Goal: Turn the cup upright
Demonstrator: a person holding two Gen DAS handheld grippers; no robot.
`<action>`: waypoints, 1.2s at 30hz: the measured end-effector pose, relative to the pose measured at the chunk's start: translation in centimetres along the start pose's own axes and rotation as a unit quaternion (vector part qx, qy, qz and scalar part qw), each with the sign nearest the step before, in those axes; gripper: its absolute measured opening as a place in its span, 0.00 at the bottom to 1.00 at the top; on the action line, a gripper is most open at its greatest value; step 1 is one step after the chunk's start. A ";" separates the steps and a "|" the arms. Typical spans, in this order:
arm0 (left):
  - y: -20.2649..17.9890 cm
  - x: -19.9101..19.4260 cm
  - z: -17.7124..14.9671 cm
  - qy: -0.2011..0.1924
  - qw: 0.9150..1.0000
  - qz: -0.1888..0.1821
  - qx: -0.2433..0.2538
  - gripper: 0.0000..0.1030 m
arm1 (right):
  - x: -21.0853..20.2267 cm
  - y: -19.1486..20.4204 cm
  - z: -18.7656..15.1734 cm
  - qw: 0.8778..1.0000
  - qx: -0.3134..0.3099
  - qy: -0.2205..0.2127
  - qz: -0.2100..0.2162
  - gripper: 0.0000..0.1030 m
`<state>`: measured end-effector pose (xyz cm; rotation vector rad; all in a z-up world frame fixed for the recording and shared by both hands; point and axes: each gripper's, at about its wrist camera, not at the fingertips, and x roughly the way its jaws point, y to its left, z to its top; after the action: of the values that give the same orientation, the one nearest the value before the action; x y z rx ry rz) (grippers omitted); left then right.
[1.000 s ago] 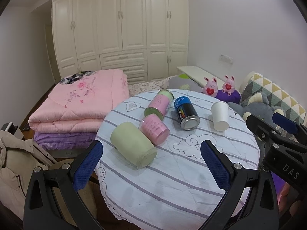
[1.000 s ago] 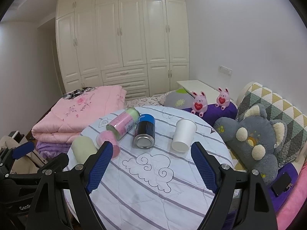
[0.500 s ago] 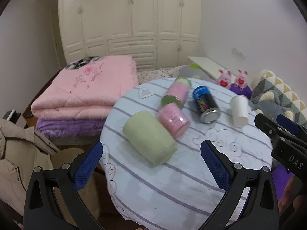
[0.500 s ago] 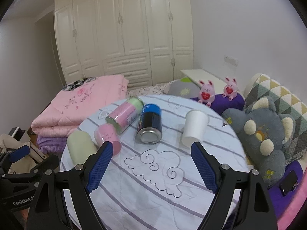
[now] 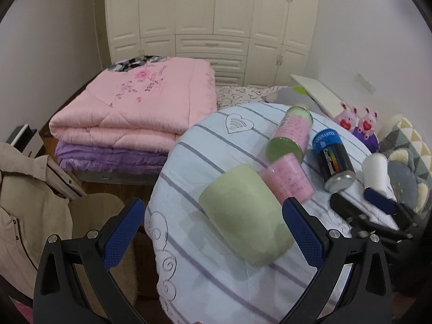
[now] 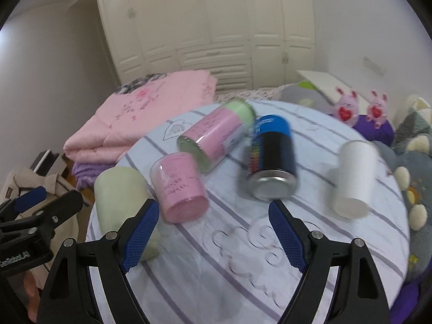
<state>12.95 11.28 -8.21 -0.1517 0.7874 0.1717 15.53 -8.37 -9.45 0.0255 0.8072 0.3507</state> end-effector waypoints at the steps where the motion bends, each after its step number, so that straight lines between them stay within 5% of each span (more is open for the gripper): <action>1: 0.1 0.5 0.3 0.001 1.000 -0.003 -0.002 1.00 | 0.6 0.2 0.2 1.000 -0.003 0.005 0.004 0.82; 19: 0.1 4.9 1.1 0.032 0.999 -0.027 -0.006 1.00 | 8.3 0.6 0.8 0.994 -0.010 0.070 0.084 0.82; 24: 0.2 4.9 1.1 0.031 0.999 -0.027 -0.005 1.00 | 9.7 0.2 0.7 0.988 0.016 0.091 0.122 0.64; 36: -1.3 3.3 0.9 0.034 0.999 -0.038 0.007 1.00 | 5.7 -0.8 -1.4 0.994 0.028 0.077 0.079 0.60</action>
<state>16.11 10.50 -9.85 -0.1745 0.8496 0.0886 18.44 -7.51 -14.54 0.1164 0.9702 0.4839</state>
